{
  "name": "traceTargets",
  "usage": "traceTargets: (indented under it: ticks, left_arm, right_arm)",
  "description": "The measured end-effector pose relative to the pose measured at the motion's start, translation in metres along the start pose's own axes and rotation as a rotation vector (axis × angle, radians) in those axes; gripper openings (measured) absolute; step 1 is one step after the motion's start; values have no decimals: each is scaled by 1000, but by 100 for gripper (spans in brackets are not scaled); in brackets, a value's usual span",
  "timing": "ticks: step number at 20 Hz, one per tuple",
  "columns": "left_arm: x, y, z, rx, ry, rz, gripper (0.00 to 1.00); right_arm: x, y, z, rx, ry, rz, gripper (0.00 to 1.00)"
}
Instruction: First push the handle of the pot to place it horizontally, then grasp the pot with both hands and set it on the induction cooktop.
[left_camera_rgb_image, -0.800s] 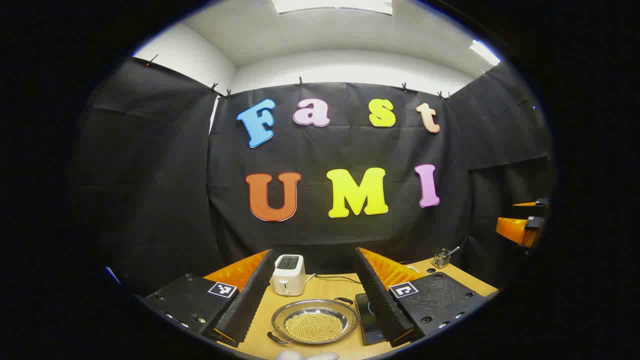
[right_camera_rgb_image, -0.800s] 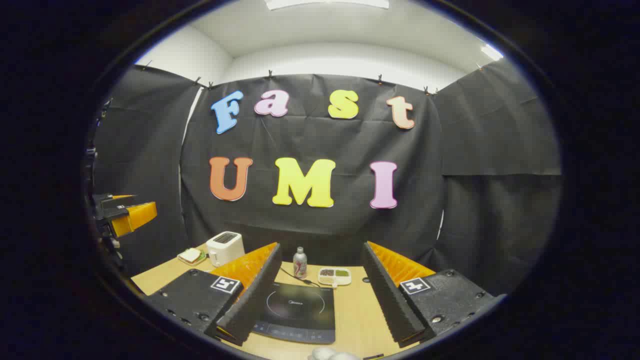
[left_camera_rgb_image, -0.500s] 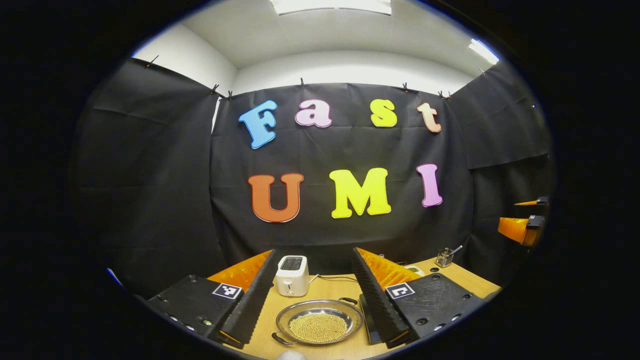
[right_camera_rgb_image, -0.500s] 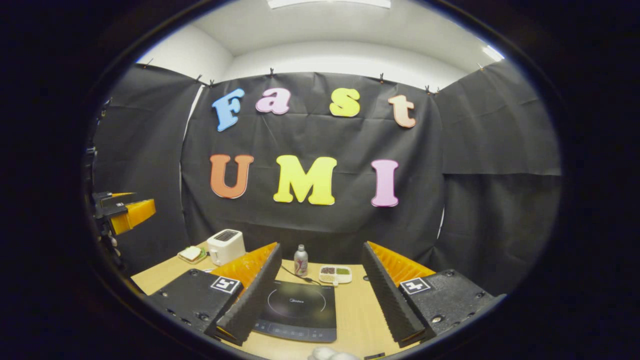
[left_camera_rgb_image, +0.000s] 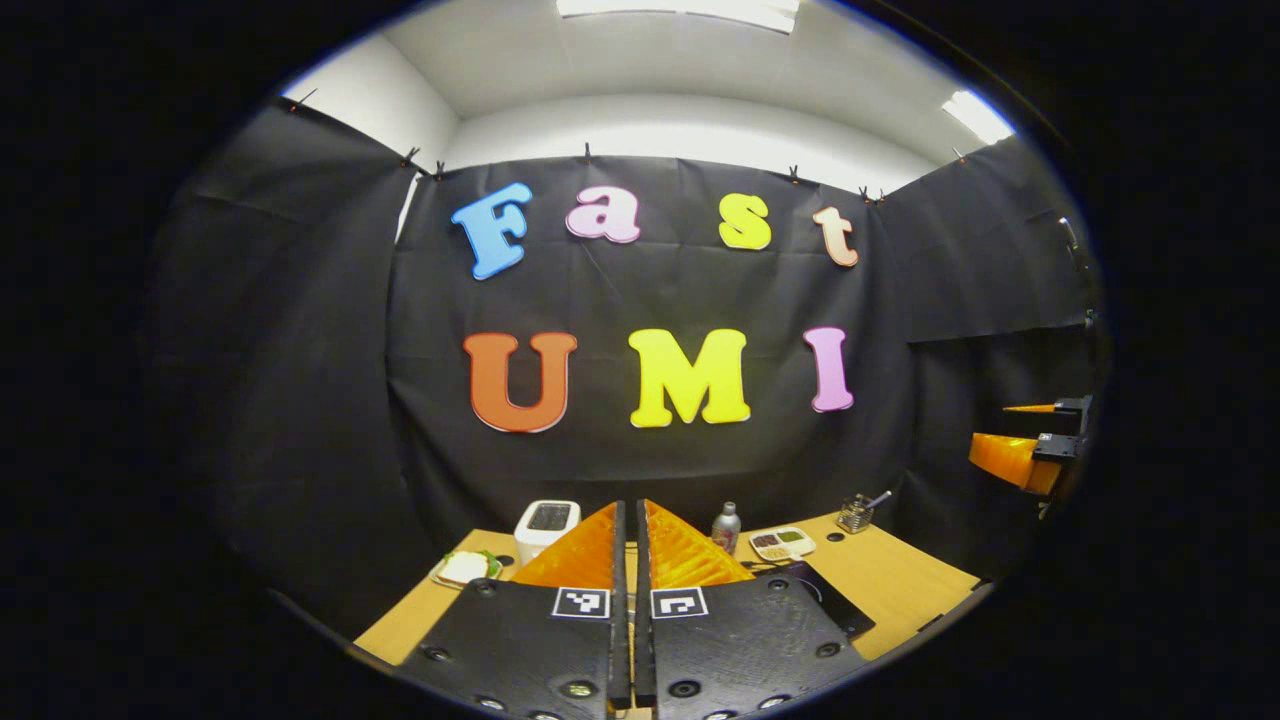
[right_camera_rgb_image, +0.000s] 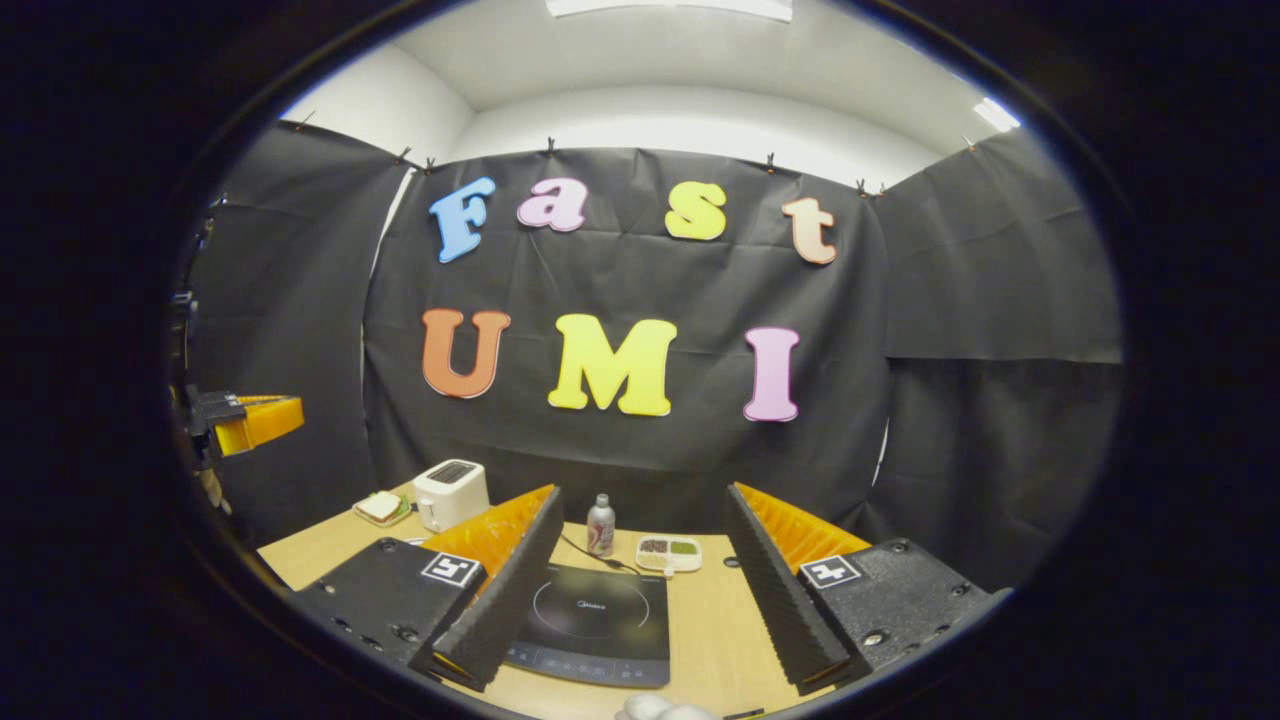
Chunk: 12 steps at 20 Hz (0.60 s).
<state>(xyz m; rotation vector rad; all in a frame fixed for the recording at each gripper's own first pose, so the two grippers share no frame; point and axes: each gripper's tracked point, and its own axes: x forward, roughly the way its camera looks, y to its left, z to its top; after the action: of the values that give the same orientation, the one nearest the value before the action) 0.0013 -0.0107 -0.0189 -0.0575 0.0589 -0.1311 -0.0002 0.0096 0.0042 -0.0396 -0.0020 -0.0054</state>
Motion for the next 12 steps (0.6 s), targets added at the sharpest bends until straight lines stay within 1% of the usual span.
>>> traceTargets:
  ticks: [1,2,5,7,12]
  left_arm:
    - [1,0,-8,-20,23,-13,3]
    - [3,0,-14,-33,45,-29,0]
    - [3,2,-32,-49,102,-51,0]
    - [4,4,-53,-54,154,-58,0]
    - [1,5,-127,-73,331,-61,0]
  right_arm:
    - [0,1,0,-3,2,1,100]
    - [0,2,-2,-4,5,1,100]
    - [-2,2,-7,-8,17,-7,100]
    - [-4,3,-13,-3,33,-12,100]
    - [-5,7,-37,2,97,-4,100]
